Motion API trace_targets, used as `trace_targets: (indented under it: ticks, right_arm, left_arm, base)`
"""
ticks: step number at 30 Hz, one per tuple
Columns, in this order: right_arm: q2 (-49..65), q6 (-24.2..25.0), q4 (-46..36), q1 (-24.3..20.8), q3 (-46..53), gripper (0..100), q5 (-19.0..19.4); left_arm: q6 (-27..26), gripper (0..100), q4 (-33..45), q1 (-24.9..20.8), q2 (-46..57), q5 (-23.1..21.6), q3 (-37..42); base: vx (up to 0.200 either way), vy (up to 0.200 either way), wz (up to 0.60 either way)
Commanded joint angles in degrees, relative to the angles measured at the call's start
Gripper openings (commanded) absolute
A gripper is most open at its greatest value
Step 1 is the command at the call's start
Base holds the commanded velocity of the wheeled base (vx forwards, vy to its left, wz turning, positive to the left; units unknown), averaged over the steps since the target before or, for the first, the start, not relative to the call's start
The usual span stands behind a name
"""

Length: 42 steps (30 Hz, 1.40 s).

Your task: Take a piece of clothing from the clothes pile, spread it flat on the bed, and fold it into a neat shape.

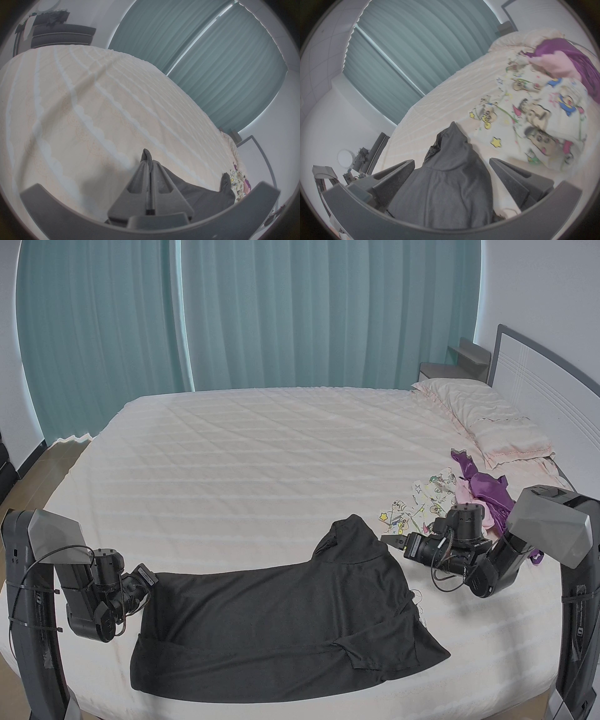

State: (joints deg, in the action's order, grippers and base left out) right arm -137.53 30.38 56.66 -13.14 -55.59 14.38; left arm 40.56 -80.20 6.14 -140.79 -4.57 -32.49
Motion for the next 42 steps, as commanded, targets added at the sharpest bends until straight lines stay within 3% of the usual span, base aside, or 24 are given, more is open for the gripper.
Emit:
trace_targets:
  ticks: [1,5,11,17,25,26,42]
  right_arm:
    - [-6.3,-3.8,-8.5,-2.6,-13.0,100,-0.8]
    - [-9.4,-3.9,-14.5,-2.9,-20.7,100,-1.2]
    - [-14.0,-4.1,-19.8,-3.3,-31.1,100,-4.7]
    - [-16.5,-3.8,-25.4,-3.3,-36.1,100,-5.0]
    - [-18.3,-3.5,-26.0,-3.4,-38.2,100,-5.8]
    - [-18.3,-3.5,-26.0,-3.4,-38.2,0,-5.8]
    - [-13.8,-0.1,-25.6,-2.2,-34.8,0,-7.4]
  left_arm:
    - [2.5,0,0.0,0.2,1.9,-0.3,0.0]
    - [2.6,0,0.0,0.6,1.9,-0.4,0.5]
    - [2.8,0,0.0,0.6,1.8,-0.4,1.3]
    - [3.7,0,0.0,0.6,2.0,-0.4,1.5]
    - [3.7,0,0.0,0.6,2.0,-0.4,1.5]
    - [3.7,0,0.0,0.6,2.0,-0.4,1.5]
    - [3.0,0,-3.4,2.0,2.4,0.6,1.4]
  base:
    - [0.000,0.000,0.00]
    - [0.000,0.000,0.00]
    - [0.000,0.000,0.00]
    - [0.000,0.000,0.00]
    - [0.000,0.000,0.00]
    - [0.000,0.000,0.00]
    - [0.000,0.000,0.00]
